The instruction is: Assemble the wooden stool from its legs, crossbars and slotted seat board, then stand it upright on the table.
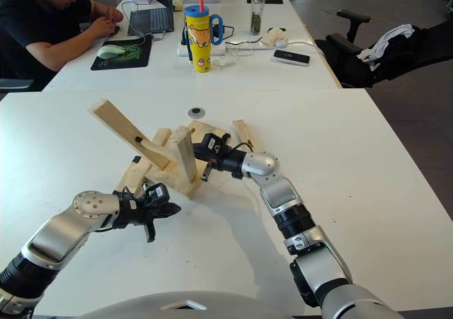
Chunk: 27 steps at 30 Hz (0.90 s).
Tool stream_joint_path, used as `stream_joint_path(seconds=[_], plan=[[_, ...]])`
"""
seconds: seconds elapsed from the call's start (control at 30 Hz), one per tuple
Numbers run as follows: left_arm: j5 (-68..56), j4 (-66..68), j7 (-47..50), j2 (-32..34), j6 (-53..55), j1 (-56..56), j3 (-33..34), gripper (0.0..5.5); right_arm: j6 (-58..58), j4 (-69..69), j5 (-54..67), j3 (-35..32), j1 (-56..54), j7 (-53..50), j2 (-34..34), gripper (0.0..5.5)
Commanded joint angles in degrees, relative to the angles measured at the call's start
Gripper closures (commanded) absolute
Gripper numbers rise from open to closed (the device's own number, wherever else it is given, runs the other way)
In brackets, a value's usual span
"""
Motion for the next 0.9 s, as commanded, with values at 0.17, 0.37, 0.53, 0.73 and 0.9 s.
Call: stream_joint_path(seconds=[0.17, 0.37, 0.53, 0.73, 0.9], plan=[[2.9, -0.1, -0.1, 1.5, 1.0, 0.3, -2.5, 5.48, -1.1, 4.7, -5.2, 1.1, -5.4, -2.4, 0.5, 5.50], [1.2, -2.8, -1.1, 1.5, 3.3, 2.4, -3.2, 5.48, -11.6, 28.6, -14.9, 1.5, -14.1, -8.1, -6.6, 5.50], [1.0, -3.4, -0.3, -0.4, 4.3, 2.0, -4.8, 5.48, -18.3, 42.2, -18.5, 2.3, -17.7, -10.6, -4.9, 5.50], [3.5, -1.4, 2.8, -2.1, 2.7, 0.0, -4.3, 5.48, -19.0, 48.8, -25.8, 7.2, -19.7, -10.0, -5.4, 5.50], [9.6, 5.2, 8.6, -3.3, -1.3, -2.2, -4.7, 5.48, -15.5, 48.5, -34.7, 16.3, -19.6, 0.1, -9.8, 5.50]])
